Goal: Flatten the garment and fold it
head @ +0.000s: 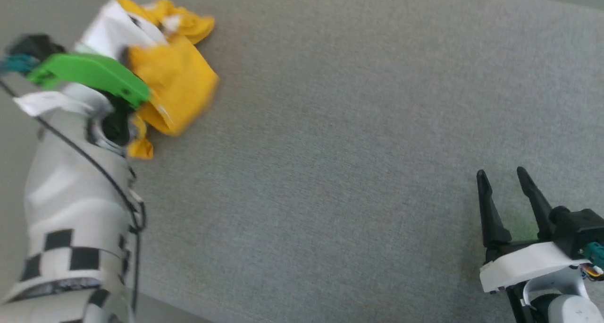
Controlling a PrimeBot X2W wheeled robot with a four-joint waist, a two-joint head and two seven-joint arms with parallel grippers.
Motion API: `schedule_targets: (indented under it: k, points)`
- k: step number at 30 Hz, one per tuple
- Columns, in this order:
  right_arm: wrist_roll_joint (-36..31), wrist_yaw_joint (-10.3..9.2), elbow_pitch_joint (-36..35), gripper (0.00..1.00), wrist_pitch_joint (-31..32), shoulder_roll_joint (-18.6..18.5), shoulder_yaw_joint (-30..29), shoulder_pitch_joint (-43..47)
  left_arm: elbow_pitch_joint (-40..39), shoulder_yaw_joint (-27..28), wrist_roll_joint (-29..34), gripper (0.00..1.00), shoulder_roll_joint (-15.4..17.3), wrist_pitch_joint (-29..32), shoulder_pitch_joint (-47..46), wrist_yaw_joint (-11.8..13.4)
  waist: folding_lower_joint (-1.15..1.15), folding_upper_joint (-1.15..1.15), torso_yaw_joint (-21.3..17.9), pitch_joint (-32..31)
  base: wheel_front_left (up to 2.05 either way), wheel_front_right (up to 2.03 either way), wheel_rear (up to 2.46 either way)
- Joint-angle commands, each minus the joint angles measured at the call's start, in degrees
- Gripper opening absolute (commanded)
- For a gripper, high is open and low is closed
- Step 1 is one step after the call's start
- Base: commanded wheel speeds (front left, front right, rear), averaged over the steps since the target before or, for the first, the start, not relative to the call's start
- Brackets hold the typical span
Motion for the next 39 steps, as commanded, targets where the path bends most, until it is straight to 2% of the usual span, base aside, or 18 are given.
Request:
schedule_targets:
  k: [1, 5, 8, 13, 21, 26, 32, 39]
  points:
    - [0.8, -0.08, 0.8, 1.0, -0.9, 0.0, 0.2, 0.2, -1.1, -0.5, 0.9, 0.0, 1.3, -1.2, -2.1, -0.9, 0.0, 0.0, 1.2, -4.2, 0.0, 0.0, 0.0]
    - [2.6, -0.08, 3.7, 1.0, -2.8, 0.0, 1.0, -0.1, -4.3, -2.2, 2.0, 0.0, 3.8, -2.1, -6.1, -3.1, 0.0, 0.0, 0.5, -7.7, 0.0, 0.0, 0.0]
    - [4.2, -0.08, 6.3, 1.0, -4.7, 0.0, 1.4, -0.5, -7.5, -3.7, 1.7, 0.0, 4.4, -0.8, -9.8, -4.5, 0.0, 0.0, -0.6, -10.3, 0.0, 0.0, 0.0]
    - [6.5, -0.08, 10.5, 1.0, -7.6, 0.0, 2.4, -0.8, -12.6, -6.6, -0.1, 0.0, 3.1, 2.2, -14.6, -5.5, 0.0, 0.0, -3.9, -14.3, 0.0, 0.0, 0.0]
    - [8.8, -0.08, 15.6, 1.0, -10.6, 0.0, 4.0, -1.4, -19.3, -10.6, -7.4, 0.0, -1.0, 8.2, -16.9, -5.9, 0.0, 0.0, -12.1, -18.3, 0.0, 0.0, 0.0]
    - [9.0, -0.08, 16.7, 1.0, -11.5, 0.0, 3.3, -1.6, -21.4, -12.9, -10.1, 0.0, -3.2, 10.3, -13.7, -5.9, 0.0, 0.0, -16.4, -18.5, 0.0, 0.0, 0.0]
    - [8.4, -0.08, 17.1, 1.0, -11.9, 0.0, 1.5, -1.4, -23.4, -17.1, -13.9, 0.0, -5.9, 12.9, -4.7, -5.9, 0.0, 0.0, -19.6, -18.1, 0.0, 0.0, 0.0]
    - [8.1, -0.08, 16.4, 1.0, -12.1, 0.0, 0.9, -1.4, -21.9, -27.2, -14.2, 0.0, -6.9, 16.1, 9.8, -5.4, 0.0, 0.0, -21.1, -16.8, 0.0, 0.0, 0.0]
